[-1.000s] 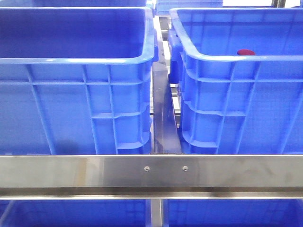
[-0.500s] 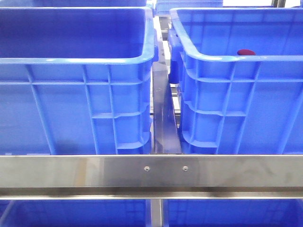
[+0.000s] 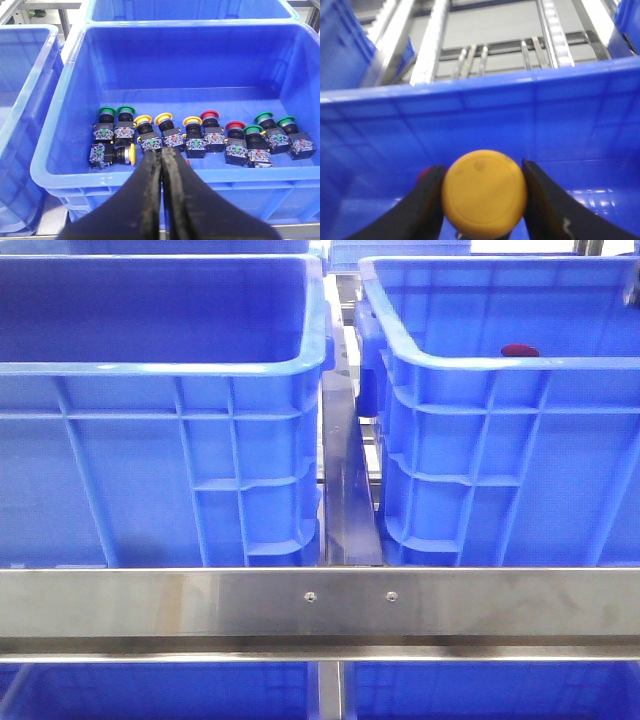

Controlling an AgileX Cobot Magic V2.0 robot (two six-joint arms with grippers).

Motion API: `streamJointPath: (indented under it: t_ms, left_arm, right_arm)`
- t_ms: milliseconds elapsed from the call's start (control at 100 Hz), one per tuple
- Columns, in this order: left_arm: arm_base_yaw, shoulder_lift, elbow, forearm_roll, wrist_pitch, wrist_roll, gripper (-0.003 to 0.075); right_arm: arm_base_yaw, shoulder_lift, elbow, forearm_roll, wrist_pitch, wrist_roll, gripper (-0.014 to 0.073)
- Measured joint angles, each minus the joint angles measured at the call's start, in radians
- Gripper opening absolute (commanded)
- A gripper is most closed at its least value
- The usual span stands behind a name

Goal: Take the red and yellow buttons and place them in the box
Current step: 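Lower the yellow button beside the red one and open the right gripper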

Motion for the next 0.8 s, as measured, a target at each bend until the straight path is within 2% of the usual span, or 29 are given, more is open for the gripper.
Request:
streamJointPath:
  t_ms: [430, 800]
  left_arm:
    - [0.0, 0.0, 0.001, 0.0, -0.001, 0.0, -0.0019]
    - [0.0, 0.0, 0.001, 0.0, -0.001, 0.0, -0.0019]
  right_arm:
    - [0.0, 0.306, -0.195, 0.006, -0.056, -0.103, 0.0194]
    - [0.0, 0.428, -0.277, 0.008, -0.06, -0.108, 0.0194]
